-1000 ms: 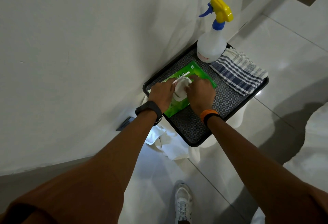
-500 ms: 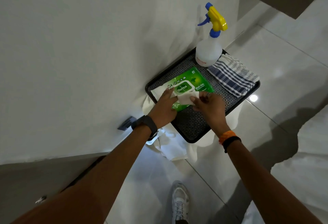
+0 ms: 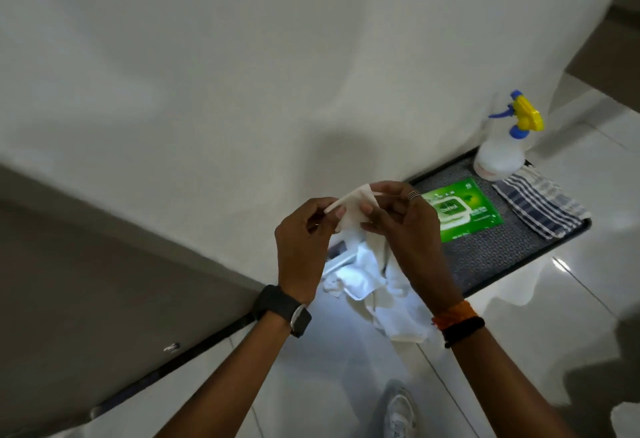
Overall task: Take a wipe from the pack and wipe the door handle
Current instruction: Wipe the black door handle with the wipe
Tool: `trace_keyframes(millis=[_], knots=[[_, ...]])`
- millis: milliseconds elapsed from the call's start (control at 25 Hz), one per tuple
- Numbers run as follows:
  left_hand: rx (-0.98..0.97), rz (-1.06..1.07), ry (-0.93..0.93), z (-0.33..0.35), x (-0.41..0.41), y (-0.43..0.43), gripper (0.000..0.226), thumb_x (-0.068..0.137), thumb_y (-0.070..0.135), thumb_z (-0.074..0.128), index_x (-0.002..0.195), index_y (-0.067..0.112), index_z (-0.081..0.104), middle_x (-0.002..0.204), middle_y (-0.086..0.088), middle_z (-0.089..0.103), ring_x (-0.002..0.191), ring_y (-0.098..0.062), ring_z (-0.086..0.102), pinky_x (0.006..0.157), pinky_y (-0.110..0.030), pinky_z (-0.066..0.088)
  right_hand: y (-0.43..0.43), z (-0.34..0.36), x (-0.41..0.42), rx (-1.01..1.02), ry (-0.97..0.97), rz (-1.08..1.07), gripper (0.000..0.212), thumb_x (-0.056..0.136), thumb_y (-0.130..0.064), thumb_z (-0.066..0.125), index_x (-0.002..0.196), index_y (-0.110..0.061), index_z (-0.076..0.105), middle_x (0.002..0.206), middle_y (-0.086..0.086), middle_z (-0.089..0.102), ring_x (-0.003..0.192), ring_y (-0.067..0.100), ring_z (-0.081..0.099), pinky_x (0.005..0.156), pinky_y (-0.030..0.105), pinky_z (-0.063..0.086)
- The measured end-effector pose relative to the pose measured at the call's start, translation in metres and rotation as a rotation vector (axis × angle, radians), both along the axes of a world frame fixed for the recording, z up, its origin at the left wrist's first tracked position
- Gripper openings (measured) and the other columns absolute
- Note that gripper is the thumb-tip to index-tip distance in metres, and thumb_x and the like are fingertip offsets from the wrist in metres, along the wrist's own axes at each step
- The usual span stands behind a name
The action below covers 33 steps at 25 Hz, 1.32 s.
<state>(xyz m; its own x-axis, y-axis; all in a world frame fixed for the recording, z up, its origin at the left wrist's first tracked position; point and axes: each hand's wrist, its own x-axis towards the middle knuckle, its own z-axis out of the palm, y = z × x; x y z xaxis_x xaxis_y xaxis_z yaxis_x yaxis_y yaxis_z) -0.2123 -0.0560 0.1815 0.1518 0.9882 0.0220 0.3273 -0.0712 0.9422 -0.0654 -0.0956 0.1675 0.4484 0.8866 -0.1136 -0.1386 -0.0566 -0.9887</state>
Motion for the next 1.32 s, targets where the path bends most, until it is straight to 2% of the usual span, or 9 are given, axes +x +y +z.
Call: trace_keyframes(millis=[160,360,480,680,880,960,1080,1200,1320], knots=[[0.137,0.115,-0.089,0.081,-0.099,-0.007,0.007,0.096,0.003,0.069,0.099,0.007,0.074,0.089,-0.005,0.075,0.078,-0.013,0.073,0.065,-0.013,0.058,0.004,0.078,-0.111,0.153,0.044,0.002,0.022,0.091,-0.001,0.074,0.081,-0.019,0.066,0.086,0.001,0.076,0.085,0.016,0.079,0.071,0.028,0.066],[0.486,0.216,-0.025,0.184,-0.23,-0.02,0.014,0.094,-0.002,0.069,0.101,0.009,0.073,0.098,-0.011,0.074,0.089,-0.023,0.073,0.074,-0.037,0.064,0.005,0.173,-0.256,0.434,-0.29,-0.058,0.021,0.089,-0.006,0.078,0.1,-0.023,0.075,0.11,-0.009,0.064,0.104,0.011,0.068,0.079,0.017,0.059],[0.603,0.233,0.037,0.235,-0.305,-0.02,0.012,0.092,0.0,0.072,0.102,0.007,0.074,0.098,-0.008,0.075,0.089,-0.021,0.072,0.075,-0.041,0.063,0.01,0.218,-0.333,0.552,-0.398,-0.073,0.014,0.091,-0.01,0.076,0.103,-0.017,0.076,0.11,-0.005,0.065,0.108,-0.006,0.062,0.089,0.008,0.051],[0.786,0.135,0.322,0.299,-0.395,-0.007,0.015,0.096,0.01,0.069,0.11,0.006,0.073,0.106,-0.005,0.073,0.097,-0.011,0.068,0.083,-0.023,0.056,0.025,0.262,-0.412,0.504,-0.24,-0.112,0.014,0.094,-0.004,0.07,0.103,-0.015,0.073,0.106,-0.01,0.066,0.099,-0.017,0.062,0.082,0.002,0.053],[1.286,-0.067,0.861,0.357,-0.433,0.037,0.032,0.098,0.013,0.056,0.127,0.002,0.066,0.131,-0.016,0.064,0.13,-0.032,0.054,0.108,-0.046,0.042,0.038,0.268,-0.427,0.475,-0.176,-0.25,0.026,0.096,-0.005,0.069,0.099,-0.031,0.069,0.117,0.003,0.065,0.114,0.008,0.062,0.091,0.007,0.053],[1.419,-0.111,1.095,0.377,-0.433,0.06,0.039,0.101,0.019,0.051,0.137,0.004,0.059,0.145,-0.017,0.056,0.141,-0.035,0.044,0.117,-0.054,0.034,0.048,0.264,-0.43,0.491,-0.23,-0.379,0.018,0.095,-0.006,0.07,0.105,-0.021,0.072,0.121,0.007,0.06,0.119,0.018,0.058,0.094,0.003,0.047],[1.543,-0.097,1.31,0.398,-0.433,0.086,0.045,0.103,0.021,0.047,0.146,0.006,0.049,0.156,-0.014,0.043,0.147,-0.036,0.035,0.121,-0.056,0.026,0.057,0.252,-0.442,0.489,-0.315,-0.529,0.025,0.095,-0.01,0.07,0.12,-0.004,0.07,0.13,0.016,0.054,0.123,0.002,0.046,0.097,0.001,0.044],[1.649,-0.033,1.451,0.398,-0.435,0.098,0.049,0.107,0.027,0.041,0.152,0.009,0.039,0.16,-0.014,0.035,0.148,-0.036,0.033,0.12,-0.056,0.023,0.068,0.236,-0.457,0.51,-0.433,-0.62,0.031,0.106,-0.021,0.053,0.132,-0.005,0.063,0.141,0.017,0.055,0.139,0.006,0.043,0.113,0.021,0.048],[1.688,0.003,1.509,0.396,-0.433,0.102,0.051,0.108,0.03,0.037,0.155,0.011,0.033,0.161,-0.014,0.033,0.148,-0.037,0.033,0.117,-0.057,0.027,0.081,0.216,-0.479,0.476,-0.754,-0.559,0.048,0.112,-0.033,0.025,0.152,-0.009,0.034,0.162,0.013,0.034,0.159,0.018,0.013,0.132,0.038,0.014]])
